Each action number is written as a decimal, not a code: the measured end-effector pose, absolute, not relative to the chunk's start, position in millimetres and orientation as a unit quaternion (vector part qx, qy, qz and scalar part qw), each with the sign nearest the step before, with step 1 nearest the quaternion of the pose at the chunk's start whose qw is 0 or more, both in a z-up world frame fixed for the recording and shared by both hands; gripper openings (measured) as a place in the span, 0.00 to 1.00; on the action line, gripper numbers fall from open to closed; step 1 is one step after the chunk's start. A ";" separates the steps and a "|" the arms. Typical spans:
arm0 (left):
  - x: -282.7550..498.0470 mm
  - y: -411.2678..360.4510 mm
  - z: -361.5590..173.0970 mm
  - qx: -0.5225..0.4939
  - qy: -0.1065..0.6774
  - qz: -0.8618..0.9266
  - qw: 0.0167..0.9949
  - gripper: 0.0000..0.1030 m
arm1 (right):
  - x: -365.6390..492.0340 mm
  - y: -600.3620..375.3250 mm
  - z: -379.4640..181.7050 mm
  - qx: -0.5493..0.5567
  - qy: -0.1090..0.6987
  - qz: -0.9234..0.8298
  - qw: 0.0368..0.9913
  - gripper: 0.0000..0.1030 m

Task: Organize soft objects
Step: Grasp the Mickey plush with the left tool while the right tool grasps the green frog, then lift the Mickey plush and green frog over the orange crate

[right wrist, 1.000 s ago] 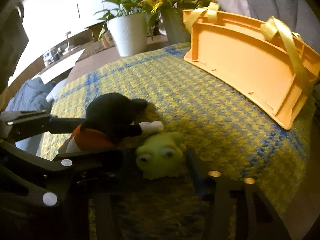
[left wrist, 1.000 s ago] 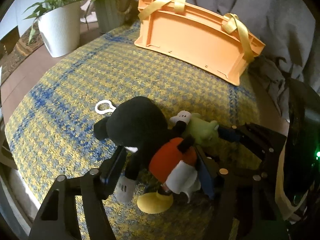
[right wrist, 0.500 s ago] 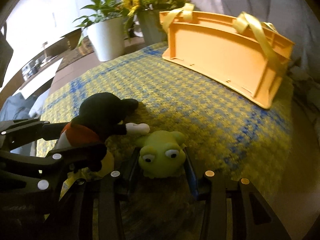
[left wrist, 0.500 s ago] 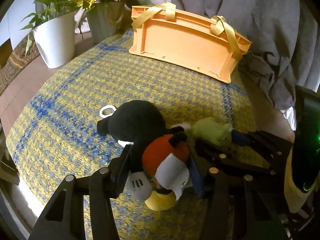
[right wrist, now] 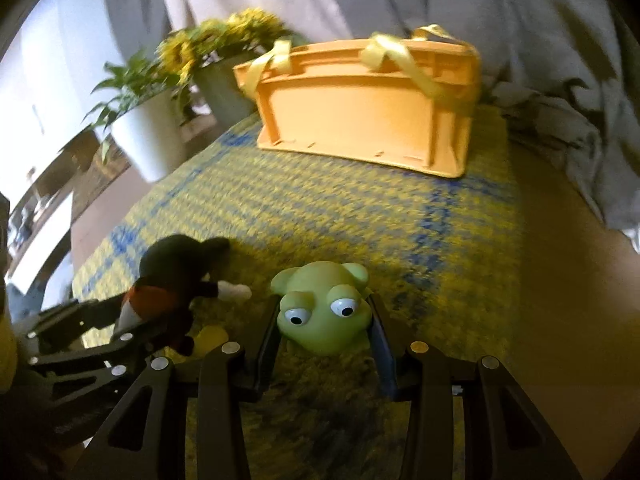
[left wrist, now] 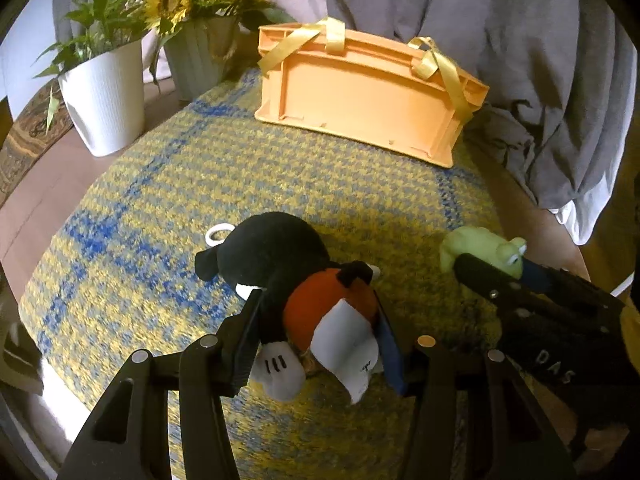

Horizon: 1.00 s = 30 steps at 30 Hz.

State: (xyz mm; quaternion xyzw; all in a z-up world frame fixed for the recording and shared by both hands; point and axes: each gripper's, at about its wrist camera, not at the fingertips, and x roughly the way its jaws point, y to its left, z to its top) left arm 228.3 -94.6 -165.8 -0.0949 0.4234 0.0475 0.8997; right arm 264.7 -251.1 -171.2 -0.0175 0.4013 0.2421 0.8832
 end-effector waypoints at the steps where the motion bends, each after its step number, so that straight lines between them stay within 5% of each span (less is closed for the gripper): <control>1: 227.9 -93.5 -163.7 -0.093 0.420 0.045 0.902 0.49 | 262.7 -251.3 -168.1 -0.015 0.400 0.235 0.886 0.41; 30: 258.1 -25.8 -67.7 -0.033 0.299 -0.050 0.952 0.49 | 249.7 -201.2 -91.0 0.075 0.337 0.133 0.929 0.41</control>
